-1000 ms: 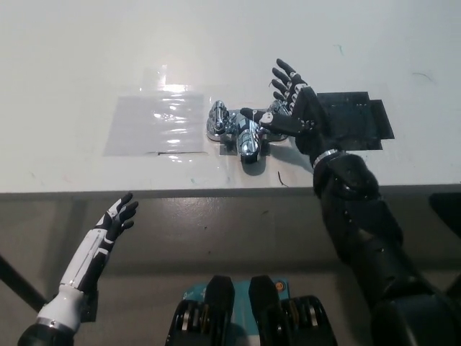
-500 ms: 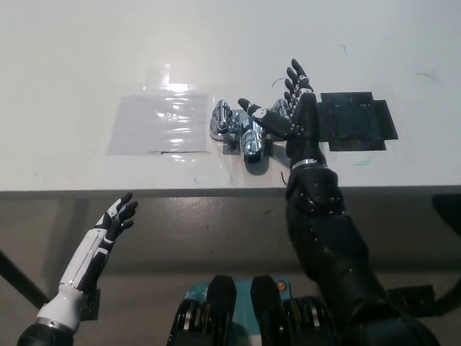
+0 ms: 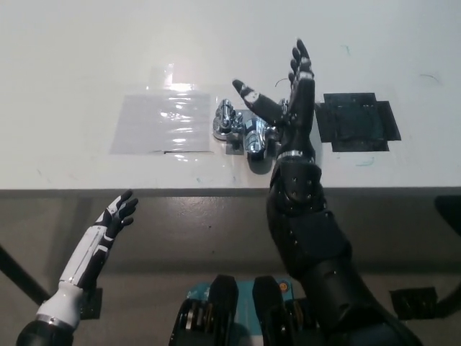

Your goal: The faucet is at the center of the desk and the robot turn off the faucet by turning the right faucet handle using the right hand

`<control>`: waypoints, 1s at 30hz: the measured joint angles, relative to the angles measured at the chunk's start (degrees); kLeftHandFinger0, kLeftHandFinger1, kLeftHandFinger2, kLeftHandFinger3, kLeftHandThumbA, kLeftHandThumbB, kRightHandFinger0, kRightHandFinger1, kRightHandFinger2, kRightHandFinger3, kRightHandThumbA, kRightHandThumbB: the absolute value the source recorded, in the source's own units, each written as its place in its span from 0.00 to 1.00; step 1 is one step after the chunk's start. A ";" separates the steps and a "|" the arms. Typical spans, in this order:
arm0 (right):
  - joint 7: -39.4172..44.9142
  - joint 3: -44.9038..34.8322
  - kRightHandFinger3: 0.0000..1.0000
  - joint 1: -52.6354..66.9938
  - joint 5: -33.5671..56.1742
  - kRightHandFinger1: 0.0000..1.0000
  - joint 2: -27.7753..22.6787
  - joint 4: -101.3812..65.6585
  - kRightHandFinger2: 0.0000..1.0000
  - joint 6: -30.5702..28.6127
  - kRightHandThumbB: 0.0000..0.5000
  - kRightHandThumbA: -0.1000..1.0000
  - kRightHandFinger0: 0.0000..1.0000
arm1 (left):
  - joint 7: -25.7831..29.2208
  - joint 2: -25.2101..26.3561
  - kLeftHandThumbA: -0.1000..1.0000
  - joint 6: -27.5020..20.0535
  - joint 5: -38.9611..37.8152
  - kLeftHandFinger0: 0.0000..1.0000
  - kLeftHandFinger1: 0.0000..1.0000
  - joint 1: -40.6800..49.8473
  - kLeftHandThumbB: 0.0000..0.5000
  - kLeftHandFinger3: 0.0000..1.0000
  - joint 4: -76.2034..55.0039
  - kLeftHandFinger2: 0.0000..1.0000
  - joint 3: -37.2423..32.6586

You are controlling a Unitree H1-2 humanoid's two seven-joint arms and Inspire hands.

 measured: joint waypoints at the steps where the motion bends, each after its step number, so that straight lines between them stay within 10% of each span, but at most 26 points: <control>1: 0.91 0.41 1.00 0.06 0.08 1.00 -0.45 -1.83 1.00 0.28 0.74 1.00 1.00 | 0.00 0.02 1.00 -0.01 0.00 1.00 1.00 -0.17 0.80 1.00 0.00 1.00 0.01; 4: 3.00 1.01 1.00 0.17 0.26 1.00 -1.93 -5.69 1.00 1.41 0.68 1.00 1.00 | 0.00 0.10 1.00 -0.02 0.00 1.00 1.00 -0.22 0.81 1.00 0.00 1.00 0.02; 9: 3.87 1.19 1.00 1.26 -0.79 1.00 -5.82 -11.14 1.00 1.79 0.89 1.00 1.00 | 0.00 0.48 1.00 0.00 0.00 1.00 1.00 -0.13 0.81 1.00 0.00 1.00 0.06; 15: 3.99 1.21 1.00 6.62 -2.47 1.00 -10.99 -22.80 1.00 2.29 0.61 1.00 1.00 | 0.01 0.50 1.00 0.05 0.00 1.00 1.00 -0.13 0.81 1.00 0.08 1.00 0.02; 19: 4.43 1.23 1.00 10.83 -2.57 1.00 -12.84 -31.12 1.00 2.67 0.81 1.00 1.00 | 0.01 0.41 1.00 0.25 -0.01 1.00 1.00 -0.13 0.85 1.00 0.20 1.00 0.00; 30: 6.93 3.10 1.00 27.67 -2.69 1.00 -16.35 -53.38 1.00 3.70 0.71 1.00 1.00 | 0.01 0.38 1.00 0.51 -0.01 1.00 1.00 -0.09 0.80 1.00 0.34 1.00 0.00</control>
